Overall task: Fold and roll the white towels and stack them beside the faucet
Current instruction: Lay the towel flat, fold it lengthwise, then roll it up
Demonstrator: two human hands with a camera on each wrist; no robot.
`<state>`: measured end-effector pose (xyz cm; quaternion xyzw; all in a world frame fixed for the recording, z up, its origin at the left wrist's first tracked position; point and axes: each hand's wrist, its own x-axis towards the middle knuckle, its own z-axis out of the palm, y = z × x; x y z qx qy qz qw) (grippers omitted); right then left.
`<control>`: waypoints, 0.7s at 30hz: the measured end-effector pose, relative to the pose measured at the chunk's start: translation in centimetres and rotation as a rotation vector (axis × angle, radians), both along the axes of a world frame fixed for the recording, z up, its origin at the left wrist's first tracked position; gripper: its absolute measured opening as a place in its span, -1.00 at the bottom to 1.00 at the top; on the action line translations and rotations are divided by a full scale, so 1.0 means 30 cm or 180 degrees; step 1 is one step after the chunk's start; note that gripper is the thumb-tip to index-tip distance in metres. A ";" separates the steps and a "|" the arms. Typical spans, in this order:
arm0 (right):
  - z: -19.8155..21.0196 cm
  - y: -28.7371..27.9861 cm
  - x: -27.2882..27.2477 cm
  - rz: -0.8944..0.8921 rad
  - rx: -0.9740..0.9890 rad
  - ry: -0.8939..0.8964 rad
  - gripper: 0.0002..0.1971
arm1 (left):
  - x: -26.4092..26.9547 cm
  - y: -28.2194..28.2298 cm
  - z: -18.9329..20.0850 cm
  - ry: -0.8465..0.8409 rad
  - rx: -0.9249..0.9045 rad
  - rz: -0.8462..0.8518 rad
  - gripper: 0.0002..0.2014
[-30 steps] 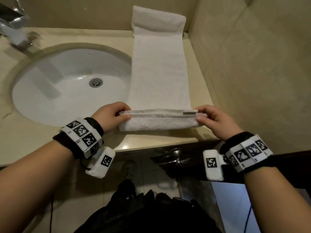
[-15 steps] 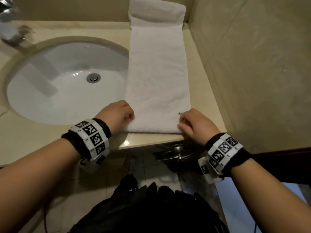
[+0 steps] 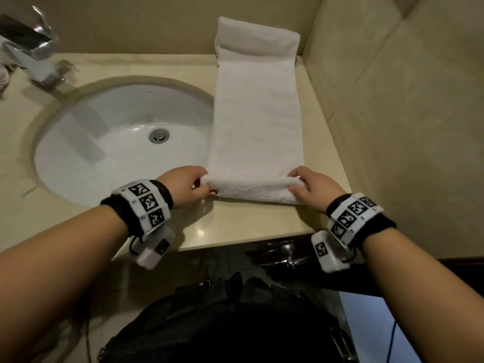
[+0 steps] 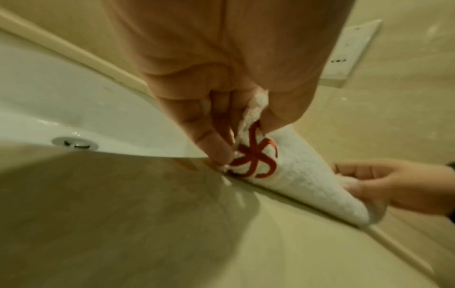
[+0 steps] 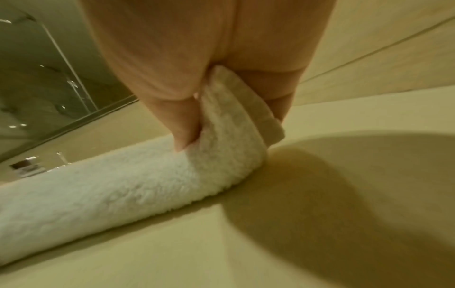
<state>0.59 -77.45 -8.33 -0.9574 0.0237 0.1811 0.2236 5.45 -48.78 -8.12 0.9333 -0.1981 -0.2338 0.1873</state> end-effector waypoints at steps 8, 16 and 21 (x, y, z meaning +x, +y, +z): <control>0.001 0.079 0.071 0.0325 -0.1094 -0.0757 -0.62 | 0.125 -0.030 -0.008 0.0905 0.0056 0.0709 -0.69; -0.018 0.136 0.047 0.0939 -0.0855 -0.0763 -0.65 | 0.113 -0.045 0.001 -0.0639 0.0222 -0.0602 -0.70; 0.029 0.119 0.108 0.0729 -0.0503 0.0228 -0.71 | 0.075 -0.009 -0.001 -0.1037 0.0666 -0.1417 -0.54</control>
